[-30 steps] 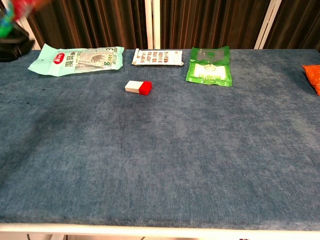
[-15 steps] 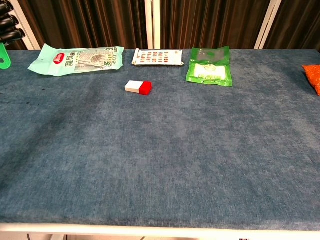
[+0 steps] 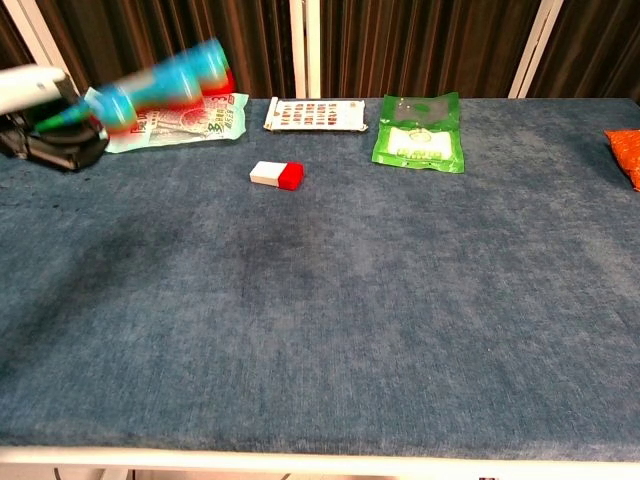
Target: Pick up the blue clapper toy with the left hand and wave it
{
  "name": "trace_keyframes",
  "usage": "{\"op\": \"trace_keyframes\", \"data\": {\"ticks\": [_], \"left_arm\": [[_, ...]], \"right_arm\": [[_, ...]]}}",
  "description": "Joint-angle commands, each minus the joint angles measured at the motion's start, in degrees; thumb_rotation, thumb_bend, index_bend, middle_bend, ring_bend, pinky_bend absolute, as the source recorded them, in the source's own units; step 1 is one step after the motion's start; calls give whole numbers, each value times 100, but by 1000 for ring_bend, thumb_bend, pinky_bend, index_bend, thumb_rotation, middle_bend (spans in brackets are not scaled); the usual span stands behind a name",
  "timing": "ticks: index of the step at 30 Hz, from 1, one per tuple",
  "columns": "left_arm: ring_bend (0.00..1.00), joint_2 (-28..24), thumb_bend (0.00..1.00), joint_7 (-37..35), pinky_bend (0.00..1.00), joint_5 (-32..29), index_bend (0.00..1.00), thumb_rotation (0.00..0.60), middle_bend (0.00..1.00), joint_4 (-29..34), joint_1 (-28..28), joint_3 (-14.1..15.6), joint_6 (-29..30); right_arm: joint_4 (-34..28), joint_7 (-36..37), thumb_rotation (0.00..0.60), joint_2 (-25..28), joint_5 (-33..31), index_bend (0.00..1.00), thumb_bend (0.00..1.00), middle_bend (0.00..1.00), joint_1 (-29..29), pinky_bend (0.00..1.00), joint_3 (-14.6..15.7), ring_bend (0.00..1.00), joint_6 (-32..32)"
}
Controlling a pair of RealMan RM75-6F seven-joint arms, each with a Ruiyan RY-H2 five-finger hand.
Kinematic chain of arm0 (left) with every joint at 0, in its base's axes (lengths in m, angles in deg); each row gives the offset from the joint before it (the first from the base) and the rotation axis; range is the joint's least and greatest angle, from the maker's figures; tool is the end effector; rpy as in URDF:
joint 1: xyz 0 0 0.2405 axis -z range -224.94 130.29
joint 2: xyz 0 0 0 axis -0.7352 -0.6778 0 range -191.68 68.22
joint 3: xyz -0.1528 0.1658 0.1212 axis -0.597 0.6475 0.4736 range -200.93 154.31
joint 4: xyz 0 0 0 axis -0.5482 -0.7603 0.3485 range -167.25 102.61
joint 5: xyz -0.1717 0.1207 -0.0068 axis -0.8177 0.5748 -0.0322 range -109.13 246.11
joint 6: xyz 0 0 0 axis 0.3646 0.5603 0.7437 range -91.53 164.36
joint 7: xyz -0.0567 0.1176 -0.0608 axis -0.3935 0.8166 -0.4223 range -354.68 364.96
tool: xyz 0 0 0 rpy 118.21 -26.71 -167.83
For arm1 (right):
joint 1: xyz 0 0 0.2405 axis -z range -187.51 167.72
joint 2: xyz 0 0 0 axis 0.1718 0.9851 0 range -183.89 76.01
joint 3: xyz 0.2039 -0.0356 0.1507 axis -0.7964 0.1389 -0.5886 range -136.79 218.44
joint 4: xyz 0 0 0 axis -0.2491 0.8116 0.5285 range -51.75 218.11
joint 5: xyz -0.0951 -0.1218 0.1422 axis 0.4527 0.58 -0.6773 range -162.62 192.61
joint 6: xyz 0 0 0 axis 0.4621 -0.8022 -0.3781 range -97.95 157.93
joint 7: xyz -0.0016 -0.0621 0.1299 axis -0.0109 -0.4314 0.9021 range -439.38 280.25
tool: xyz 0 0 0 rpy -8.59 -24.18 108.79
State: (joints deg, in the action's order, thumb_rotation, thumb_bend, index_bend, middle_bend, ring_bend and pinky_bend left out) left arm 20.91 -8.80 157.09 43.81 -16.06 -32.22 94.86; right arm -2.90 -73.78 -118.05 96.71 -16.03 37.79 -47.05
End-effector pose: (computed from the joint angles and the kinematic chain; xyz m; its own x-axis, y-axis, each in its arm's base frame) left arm -0.2201 0.3256 0.0305 0.2495 0.2721 0.9293 0.9161 -0.3774 -0.1354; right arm -0.3467 -0.1896 0.1590 0.3861 -0.1138 0.9154 -0.9164 0.0664 0.3947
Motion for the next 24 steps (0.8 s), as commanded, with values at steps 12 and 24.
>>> {"op": "trace_keyframes", "data": {"ticks": [12,24], "left_arm": [[1000,902,562,1187,1000,-522,1000,598,1000,-512,-80,-98,690],[0,244,0,1223,0,-1303,0,295,0,501,154,65,-455]], "right_arm": [[9,-16,600,-7,-16,0,218,0,2,0,-2,0,9],[48,12,600,-17,-46,0,218,0,12,0,-21,0,-4]]}}
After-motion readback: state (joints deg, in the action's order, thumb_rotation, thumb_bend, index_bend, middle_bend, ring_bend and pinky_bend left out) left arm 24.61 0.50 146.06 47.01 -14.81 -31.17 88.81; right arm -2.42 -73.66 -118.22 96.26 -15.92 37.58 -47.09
